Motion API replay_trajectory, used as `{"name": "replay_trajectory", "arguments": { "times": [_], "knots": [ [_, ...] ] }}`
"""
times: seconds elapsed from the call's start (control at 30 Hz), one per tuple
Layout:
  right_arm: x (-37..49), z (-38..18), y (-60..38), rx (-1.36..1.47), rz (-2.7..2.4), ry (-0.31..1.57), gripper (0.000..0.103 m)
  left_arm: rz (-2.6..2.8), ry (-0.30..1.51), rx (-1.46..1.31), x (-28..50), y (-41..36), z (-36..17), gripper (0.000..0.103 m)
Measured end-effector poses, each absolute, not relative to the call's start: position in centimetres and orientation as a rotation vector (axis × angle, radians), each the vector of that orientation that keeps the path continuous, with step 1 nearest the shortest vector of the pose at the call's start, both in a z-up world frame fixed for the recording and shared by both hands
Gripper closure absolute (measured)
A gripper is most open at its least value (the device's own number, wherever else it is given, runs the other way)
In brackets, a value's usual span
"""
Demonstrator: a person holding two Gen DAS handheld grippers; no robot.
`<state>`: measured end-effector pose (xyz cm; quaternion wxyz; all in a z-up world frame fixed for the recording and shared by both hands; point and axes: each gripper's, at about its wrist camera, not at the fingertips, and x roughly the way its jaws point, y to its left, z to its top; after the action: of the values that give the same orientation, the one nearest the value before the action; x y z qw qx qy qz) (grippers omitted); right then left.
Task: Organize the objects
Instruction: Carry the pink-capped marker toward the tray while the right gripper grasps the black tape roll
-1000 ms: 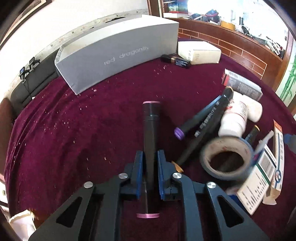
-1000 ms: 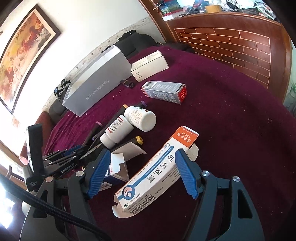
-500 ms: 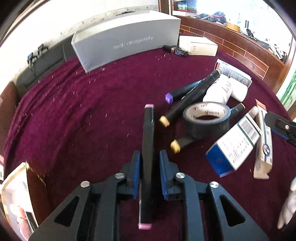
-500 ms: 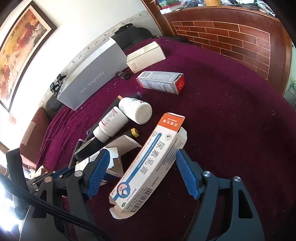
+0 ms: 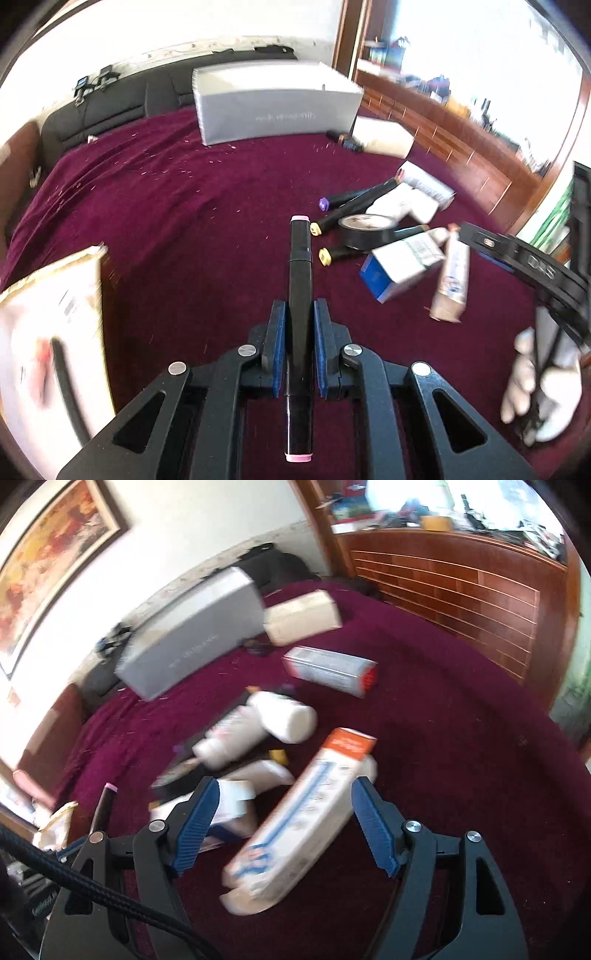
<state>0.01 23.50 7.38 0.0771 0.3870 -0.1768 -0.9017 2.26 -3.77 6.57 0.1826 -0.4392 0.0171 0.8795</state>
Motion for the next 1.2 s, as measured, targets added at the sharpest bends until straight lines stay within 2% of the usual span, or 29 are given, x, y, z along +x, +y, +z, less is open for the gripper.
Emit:
{"name": "replay_trajectory", "arguments": {
  "times": [0.13,0.3,0.4,0.53,0.57,0.63,0.67,0.7,0.73,0.8,0.9,1.2],
  "knots": [
    [-2.5,9.9,18.6,1.243,-2.491,-0.231,0.029,2.486,-0.037,-1.160,5.5,-5.9,8.5,0.091],
    [-6.3,9.0,12.0,1.400,-2.352,0.137,0.030,2.505,-0.093,-1.112,8.3,-8.4,9.3,0.091],
    [-7.8,7.8,10.2,1.478,-2.293,0.196,0.042,2.515,-0.130,-1.113,9.3,-10.3,9.1,0.091],
    [-9.2,6.3,8.7,1.547,-2.319,0.353,0.045,2.536,-0.194,-1.125,10.0,-13.0,8.7,0.091],
    [-9.3,6.0,8.5,1.563,-2.308,0.357,0.048,2.545,-0.206,-1.127,10.1,-13.8,8.5,0.091],
    [-9.6,5.4,8.1,1.594,-2.282,0.359,0.064,2.557,-0.226,-1.129,10.2,-14.8,8.3,0.091],
    [-9.4,5.3,8.0,1.586,-2.284,0.361,0.067,2.561,-0.240,-1.130,10.2,-15.2,8.1,0.091],
    [-9.6,5.4,7.9,1.579,-2.291,0.358,0.074,2.564,-0.253,-1.133,10.3,-15.7,7.9,0.091],
    [-9.4,5.4,7.9,1.584,-2.307,0.361,0.087,2.567,-0.265,-1.136,10.2,-16.0,7.8,0.091],
    [-9.2,5.7,8.0,1.575,-2.318,0.333,0.092,2.571,-0.289,-1.143,10.4,-16.7,7.4,0.091],
    [-8.4,6.6,8.4,1.547,-2.337,0.281,0.095,2.588,-0.303,-1.139,10.9,-17.5,7.4,0.091],
    [-3.6,11.8,7.8,1.337,-2.332,0.099,0.095,2.680,-0.370,-1.129,12.6,-21.4,8.1,0.091]
  ]
}}
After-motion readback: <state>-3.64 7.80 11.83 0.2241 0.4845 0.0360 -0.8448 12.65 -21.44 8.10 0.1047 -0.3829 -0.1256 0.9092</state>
